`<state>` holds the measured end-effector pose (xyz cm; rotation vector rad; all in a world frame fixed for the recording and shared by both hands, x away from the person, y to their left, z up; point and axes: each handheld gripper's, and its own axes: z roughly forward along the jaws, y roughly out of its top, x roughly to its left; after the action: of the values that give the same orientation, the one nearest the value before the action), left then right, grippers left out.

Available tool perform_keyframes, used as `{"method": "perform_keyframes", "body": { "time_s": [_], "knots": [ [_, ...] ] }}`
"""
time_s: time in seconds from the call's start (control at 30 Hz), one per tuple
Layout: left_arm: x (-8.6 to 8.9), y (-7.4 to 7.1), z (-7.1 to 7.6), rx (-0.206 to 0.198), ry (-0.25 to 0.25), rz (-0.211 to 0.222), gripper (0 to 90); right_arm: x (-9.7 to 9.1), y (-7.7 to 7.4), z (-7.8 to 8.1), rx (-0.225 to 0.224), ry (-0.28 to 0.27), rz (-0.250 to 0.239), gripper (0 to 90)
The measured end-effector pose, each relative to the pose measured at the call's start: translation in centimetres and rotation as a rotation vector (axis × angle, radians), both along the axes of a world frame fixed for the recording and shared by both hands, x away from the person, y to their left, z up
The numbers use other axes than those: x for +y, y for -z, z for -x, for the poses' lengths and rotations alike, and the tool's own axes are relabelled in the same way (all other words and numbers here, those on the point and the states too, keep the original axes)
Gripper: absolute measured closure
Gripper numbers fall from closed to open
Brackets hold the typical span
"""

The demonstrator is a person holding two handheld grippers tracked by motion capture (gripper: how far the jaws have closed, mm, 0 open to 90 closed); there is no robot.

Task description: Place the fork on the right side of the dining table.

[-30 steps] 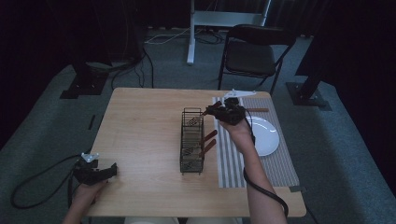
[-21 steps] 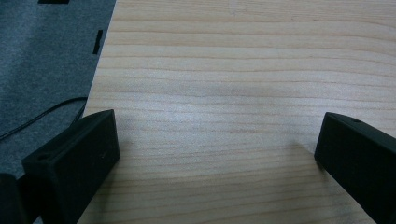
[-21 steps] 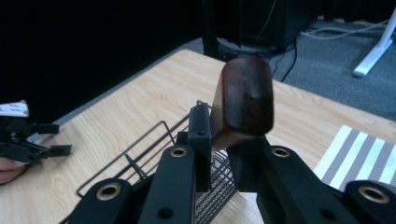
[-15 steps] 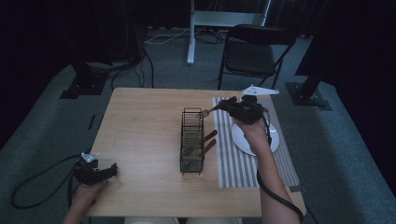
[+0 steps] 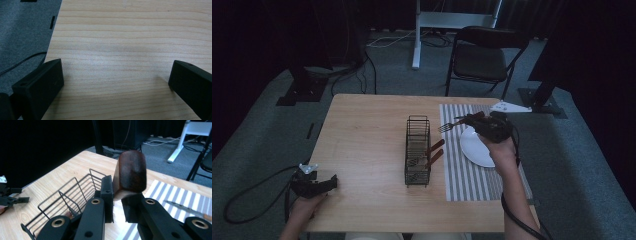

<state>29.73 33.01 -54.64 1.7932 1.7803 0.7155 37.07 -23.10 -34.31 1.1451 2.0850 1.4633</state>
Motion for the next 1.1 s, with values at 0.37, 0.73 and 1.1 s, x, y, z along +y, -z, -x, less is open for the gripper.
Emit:
{"method": "perform_keyframes", "body": {
  "time_s": [0.37,0.73,1.1],
  "knots": [
    [0.0,0.0,0.0,0.000,0.000,0.001,0.2,-2.0,3.2,2.4,0.030,0.042,-0.001,80.7],
    [0.0,0.0,0.0,0.000,0.000,0.001,0.2,-3.7,6.7,5.1,0.076,0.086,-0.001,80.6],
    [0.0,0.0,0.0,0.000,-0.001,0.002,0.2,-5.6,9.7,7.9,0.133,0.143,-0.015,80.6]
  ]
}}
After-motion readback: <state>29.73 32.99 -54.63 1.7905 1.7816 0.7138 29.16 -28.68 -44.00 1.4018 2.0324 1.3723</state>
